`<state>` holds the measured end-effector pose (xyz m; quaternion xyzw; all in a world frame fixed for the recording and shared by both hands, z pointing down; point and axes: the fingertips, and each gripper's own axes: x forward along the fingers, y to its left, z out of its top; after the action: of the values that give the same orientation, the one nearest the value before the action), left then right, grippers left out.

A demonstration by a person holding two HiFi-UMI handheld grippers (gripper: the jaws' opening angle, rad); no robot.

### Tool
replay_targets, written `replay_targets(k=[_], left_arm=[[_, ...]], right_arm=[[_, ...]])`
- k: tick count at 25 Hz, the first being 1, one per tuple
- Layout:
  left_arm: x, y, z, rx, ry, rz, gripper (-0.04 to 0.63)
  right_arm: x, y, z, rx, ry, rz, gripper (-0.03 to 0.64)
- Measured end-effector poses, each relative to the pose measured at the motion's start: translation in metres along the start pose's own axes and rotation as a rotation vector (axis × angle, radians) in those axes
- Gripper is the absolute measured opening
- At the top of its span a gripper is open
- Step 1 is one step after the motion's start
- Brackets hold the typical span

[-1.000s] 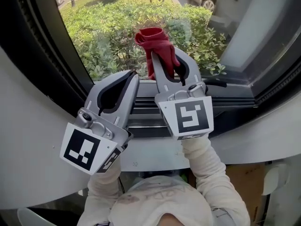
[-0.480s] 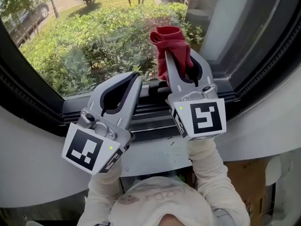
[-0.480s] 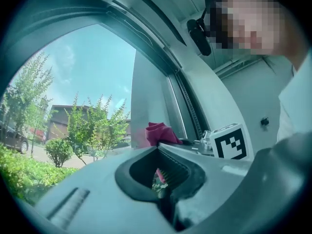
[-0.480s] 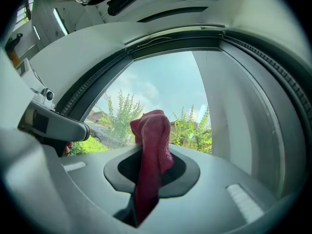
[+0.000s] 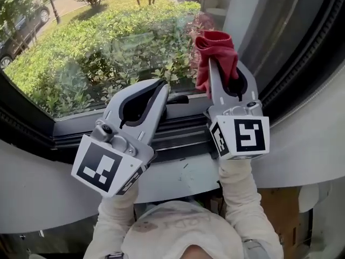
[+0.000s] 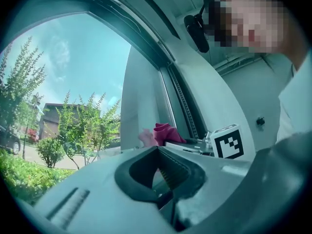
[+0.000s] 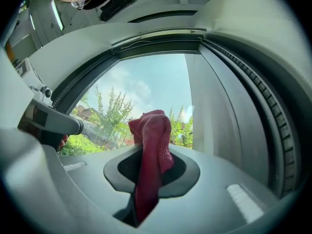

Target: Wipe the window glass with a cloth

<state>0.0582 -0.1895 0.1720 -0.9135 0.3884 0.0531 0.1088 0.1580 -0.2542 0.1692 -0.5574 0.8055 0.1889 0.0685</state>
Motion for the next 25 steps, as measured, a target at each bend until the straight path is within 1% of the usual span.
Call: replay_targets(k=[8, 12, 16, 22, 25], left_arm=[[0.017, -0.012, 0.001, 0.011, 0.0, -0.015, 0.1], [0.019, -0.011, -0.001, 0.016, 0.005, -0.015, 0.1], [0.016, -0.008, -0.005, 0.016, 0.006, -0.011, 0.1], [0.006, -0.003, -0.004, 0.012, 0.014, -0.01, 0.1], [0.001, 0.0, -0.004, 0.014, 0.015, -0.01, 0.1]], right_arm=[[-0.011, -0.045, -0.005, -0.01, 0.01, -0.075, 0.077], [-0.014, -0.06, -0.011, 0.003, 0.006, -0.11, 0.077], [-0.017, -0.059, -0.022, 0.009, -0.002, -0.133, 0.075], [-0.027, -0.047, -0.047, 0.068, 0.045, -0.166, 0.072], [-0.027, -0.04, -0.051, 0.084, 0.057, -0.177, 0.067]])
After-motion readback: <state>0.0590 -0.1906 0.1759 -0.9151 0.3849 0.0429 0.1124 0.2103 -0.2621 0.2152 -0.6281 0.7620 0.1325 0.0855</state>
